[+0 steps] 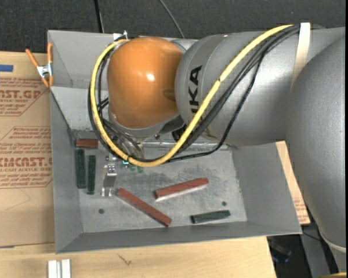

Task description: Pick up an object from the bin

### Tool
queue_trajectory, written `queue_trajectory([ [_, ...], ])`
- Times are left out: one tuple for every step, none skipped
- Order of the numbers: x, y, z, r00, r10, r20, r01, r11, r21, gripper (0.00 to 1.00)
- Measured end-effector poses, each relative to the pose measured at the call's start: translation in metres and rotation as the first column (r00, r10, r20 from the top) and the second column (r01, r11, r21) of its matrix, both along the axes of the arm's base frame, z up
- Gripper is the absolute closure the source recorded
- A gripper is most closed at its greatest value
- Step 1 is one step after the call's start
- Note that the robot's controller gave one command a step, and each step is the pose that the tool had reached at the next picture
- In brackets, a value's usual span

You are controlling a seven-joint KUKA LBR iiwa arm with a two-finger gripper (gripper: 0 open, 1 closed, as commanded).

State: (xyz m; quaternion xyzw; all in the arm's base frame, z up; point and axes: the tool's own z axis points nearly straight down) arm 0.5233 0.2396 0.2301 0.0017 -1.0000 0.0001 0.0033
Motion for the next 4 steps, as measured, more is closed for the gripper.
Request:
queue_trajectory([
  [0.002,-0.001,0.004,1.000,-0.002,0.008,0.002,1.000,0.002,0.00],
  [-0.010,-0.054,-0.044,0.998,0.059,0.011,-0.060,0.998,0.003,0.00],
  [-0.032,-0.086,-0.090,0.970,0.242,0.008,-0.242,0.970,0.000,0.00],
  [-0.022,-0.106,-0.118,0.986,0.169,0.006,-0.169,0.986,0.002,0.00],
])
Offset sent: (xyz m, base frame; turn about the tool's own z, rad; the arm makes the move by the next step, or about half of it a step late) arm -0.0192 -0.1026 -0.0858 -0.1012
